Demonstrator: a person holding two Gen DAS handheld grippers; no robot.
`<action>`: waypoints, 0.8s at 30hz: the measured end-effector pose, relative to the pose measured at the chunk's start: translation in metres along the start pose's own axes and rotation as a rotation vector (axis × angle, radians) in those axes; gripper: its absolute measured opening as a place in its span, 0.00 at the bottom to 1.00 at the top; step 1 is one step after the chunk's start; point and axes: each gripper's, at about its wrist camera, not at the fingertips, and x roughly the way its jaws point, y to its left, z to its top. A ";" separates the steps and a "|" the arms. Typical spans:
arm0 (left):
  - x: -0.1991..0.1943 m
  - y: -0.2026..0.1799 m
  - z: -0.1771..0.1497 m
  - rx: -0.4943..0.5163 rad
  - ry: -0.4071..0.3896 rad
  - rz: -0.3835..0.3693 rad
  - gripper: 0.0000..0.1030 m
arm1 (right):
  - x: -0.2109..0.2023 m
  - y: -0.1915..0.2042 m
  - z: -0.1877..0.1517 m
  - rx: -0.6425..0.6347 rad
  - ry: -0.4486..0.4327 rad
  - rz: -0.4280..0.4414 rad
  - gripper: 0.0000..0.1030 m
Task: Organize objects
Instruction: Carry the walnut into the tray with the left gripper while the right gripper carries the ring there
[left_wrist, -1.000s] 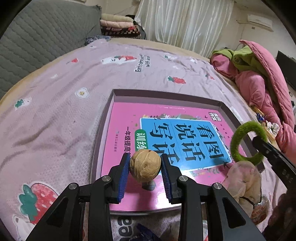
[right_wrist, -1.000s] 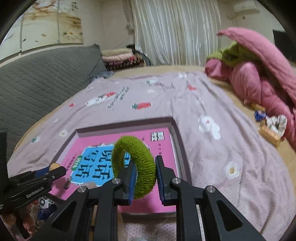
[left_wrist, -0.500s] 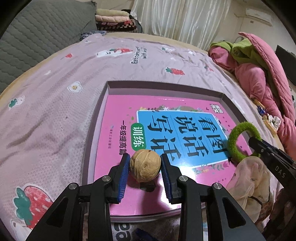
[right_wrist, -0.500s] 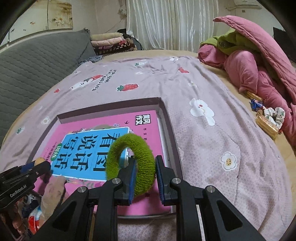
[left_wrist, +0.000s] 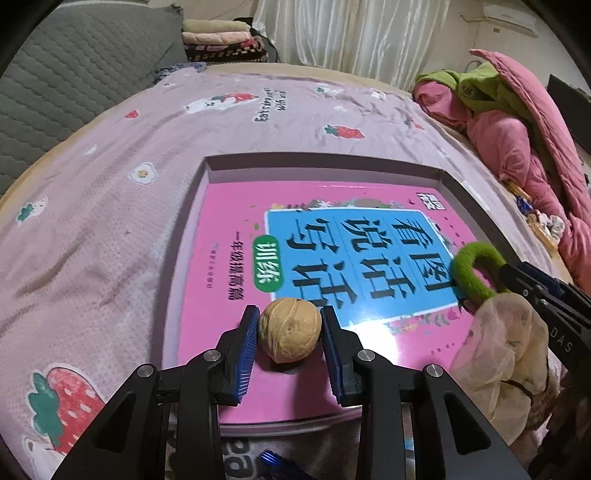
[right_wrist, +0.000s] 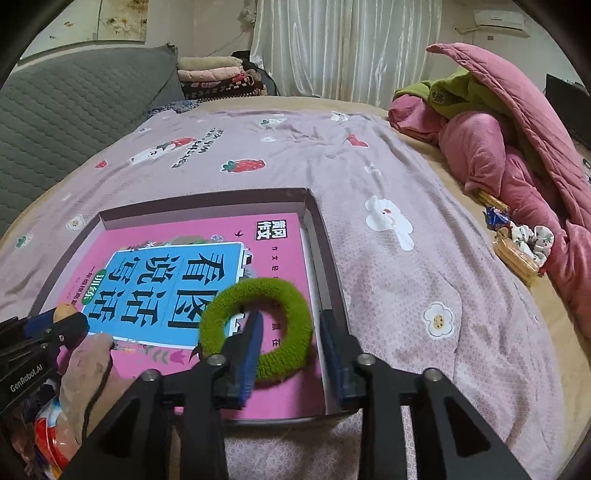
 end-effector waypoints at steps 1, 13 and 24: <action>0.000 -0.001 0.000 0.007 -0.001 0.003 0.33 | -0.001 0.000 0.000 -0.002 -0.004 -0.002 0.35; -0.001 -0.002 -0.001 0.002 0.002 -0.005 0.33 | -0.023 -0.006 0.000 0.008 -0.085 0.000 0.43; -0.006 -0.001 0.000 0.001 -0.001 -0.001 0.49 | -0.037 -0.010 -0.006 -0.010 -0.124 0.013 0.52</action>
